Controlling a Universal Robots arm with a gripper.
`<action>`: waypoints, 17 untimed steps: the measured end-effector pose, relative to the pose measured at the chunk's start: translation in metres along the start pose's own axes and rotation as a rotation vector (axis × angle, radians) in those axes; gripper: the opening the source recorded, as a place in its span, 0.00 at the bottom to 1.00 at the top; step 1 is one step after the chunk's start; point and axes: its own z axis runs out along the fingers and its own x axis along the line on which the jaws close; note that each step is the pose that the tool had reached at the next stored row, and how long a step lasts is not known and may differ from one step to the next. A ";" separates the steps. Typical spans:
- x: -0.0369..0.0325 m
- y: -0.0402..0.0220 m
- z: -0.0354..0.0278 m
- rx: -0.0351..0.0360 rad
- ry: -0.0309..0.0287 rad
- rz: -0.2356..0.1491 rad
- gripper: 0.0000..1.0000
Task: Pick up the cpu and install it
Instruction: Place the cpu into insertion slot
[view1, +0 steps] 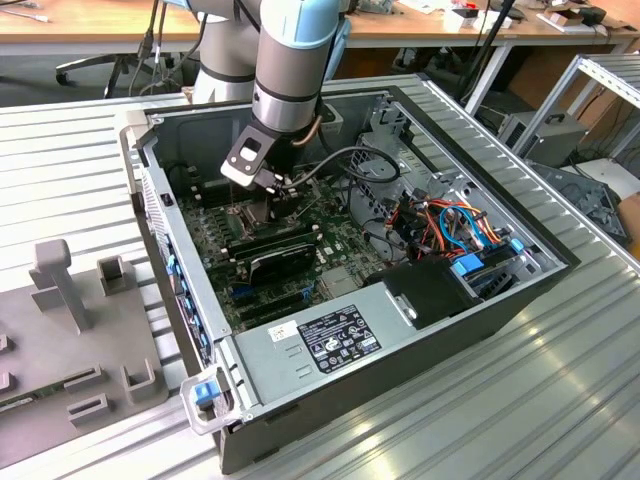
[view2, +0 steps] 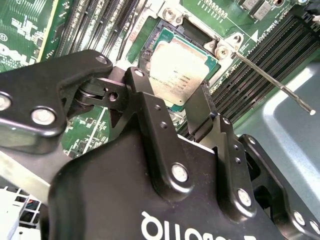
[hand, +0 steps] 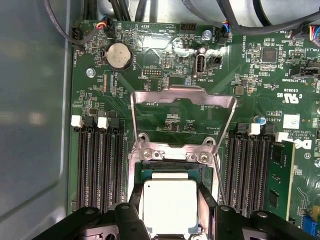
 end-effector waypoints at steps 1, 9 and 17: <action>-0.0003 0.0000 0.0001 -0.0002 -0.0002 0.009 0.53; -0.0019 0.0020 0.0005 -0.0009 -0.0011 0.056 0.53; -0.0019 0.0021 0.0013 -0.0011 -0.0013 0.061 0.53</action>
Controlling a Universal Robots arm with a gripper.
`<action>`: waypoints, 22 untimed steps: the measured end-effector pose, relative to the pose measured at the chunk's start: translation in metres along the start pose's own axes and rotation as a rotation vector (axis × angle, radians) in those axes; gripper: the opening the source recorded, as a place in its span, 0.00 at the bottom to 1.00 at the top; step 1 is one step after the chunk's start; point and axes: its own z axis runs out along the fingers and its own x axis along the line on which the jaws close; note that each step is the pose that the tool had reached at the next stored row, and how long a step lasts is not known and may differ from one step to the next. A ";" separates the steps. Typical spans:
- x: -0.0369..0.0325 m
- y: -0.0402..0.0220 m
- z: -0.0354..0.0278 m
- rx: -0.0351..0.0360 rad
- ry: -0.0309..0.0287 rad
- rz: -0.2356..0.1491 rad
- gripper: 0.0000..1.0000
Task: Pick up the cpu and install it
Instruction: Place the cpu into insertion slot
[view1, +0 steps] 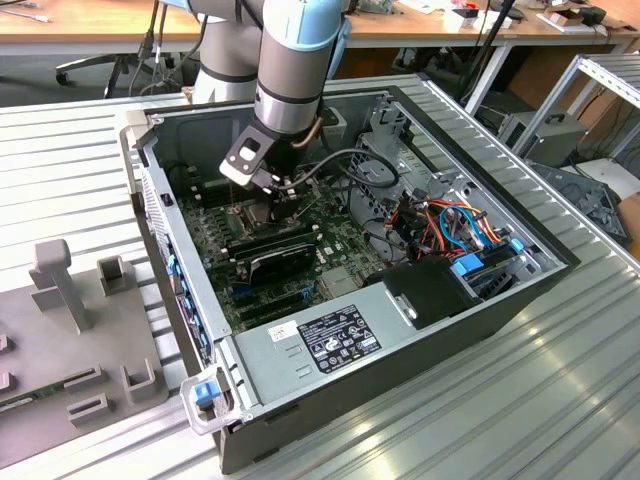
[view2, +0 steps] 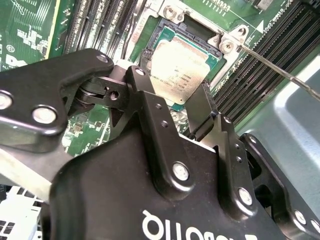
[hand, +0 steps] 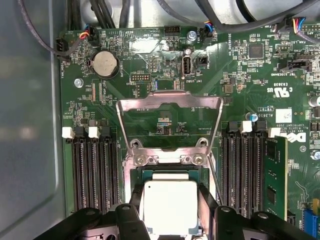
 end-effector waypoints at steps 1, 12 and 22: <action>0.0000 0.0000 0.0000 0.0002 -0.0003 -0.007 0.53; 0.0000 -0.0010 0.0039 0.0002 -0.0005 -0.008 0.66; 0.0001 -0.0011 -0.0024 0.0002 0.0001 -0.008 0.65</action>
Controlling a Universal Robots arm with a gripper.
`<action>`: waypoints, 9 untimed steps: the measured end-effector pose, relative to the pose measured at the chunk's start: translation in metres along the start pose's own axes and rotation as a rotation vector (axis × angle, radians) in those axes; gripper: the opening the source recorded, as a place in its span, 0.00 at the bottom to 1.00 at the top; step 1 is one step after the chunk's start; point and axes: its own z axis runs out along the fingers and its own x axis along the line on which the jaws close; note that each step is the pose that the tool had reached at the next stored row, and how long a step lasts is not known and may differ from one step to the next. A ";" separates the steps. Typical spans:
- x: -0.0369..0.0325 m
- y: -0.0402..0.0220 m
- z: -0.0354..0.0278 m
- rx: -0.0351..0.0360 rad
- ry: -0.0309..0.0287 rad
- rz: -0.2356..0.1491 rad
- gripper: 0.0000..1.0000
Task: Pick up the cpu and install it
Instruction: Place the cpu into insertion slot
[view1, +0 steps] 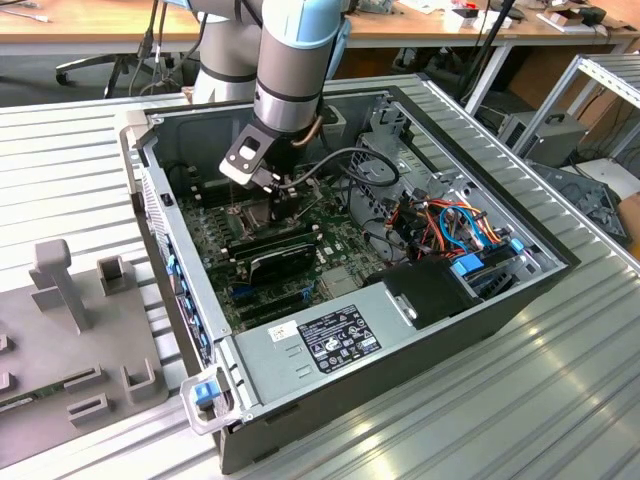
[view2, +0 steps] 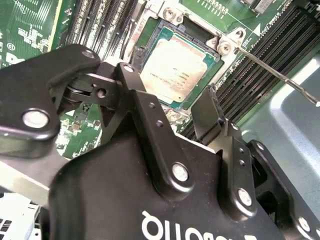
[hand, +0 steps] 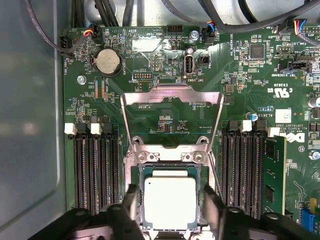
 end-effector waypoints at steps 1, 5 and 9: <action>0.0000 0.0000 0.0000 0.0000 0.0000 0.000 0.58; 0.0000 0.0000 0.0000 -0.0001 0.0001 0.000 0.40; 0.0000 0.0002 0.0000 0.0000 0.0000 0.000 0.22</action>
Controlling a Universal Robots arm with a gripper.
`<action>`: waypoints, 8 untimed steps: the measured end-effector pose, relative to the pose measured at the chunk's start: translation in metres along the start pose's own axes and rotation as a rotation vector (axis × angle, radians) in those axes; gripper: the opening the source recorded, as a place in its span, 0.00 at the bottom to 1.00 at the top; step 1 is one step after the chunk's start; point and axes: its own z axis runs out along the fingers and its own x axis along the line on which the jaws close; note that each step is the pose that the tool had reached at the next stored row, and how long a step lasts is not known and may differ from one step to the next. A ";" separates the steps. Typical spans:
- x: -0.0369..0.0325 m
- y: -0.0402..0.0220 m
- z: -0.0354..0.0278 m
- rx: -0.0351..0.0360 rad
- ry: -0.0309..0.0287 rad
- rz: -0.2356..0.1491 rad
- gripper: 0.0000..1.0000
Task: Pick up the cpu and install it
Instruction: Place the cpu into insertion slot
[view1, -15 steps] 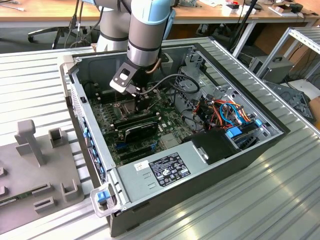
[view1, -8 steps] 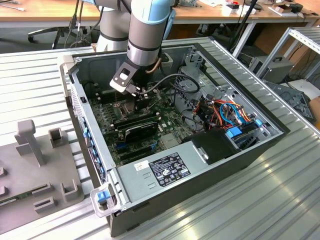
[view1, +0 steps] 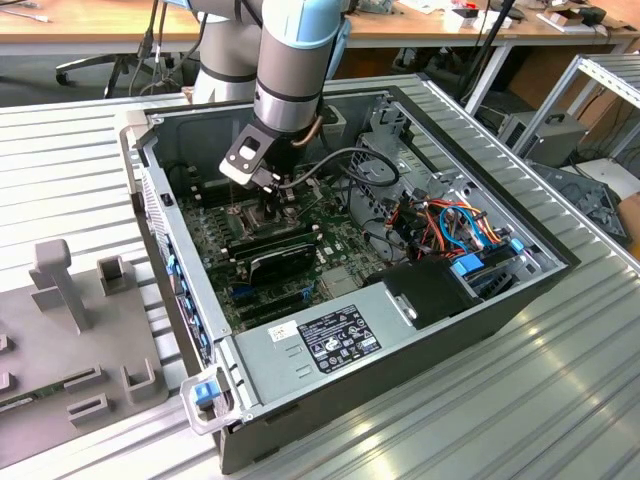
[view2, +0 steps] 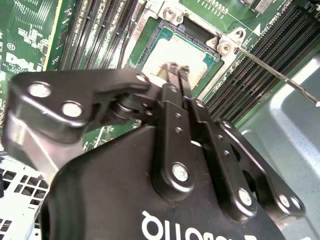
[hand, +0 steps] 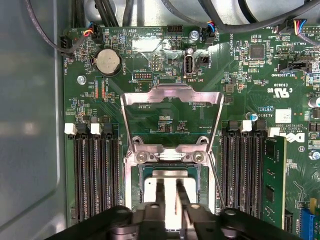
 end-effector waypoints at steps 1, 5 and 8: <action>0.0000 0.0010 0.0000 0.0001 -0.0001 0.000 0.11; 0.0001 0.0071 -0.0008 0.0006 0.0000 0.000 0.11; 0.0003 0.0099 -0.0073 0.0006 0.0001 0.000 0.11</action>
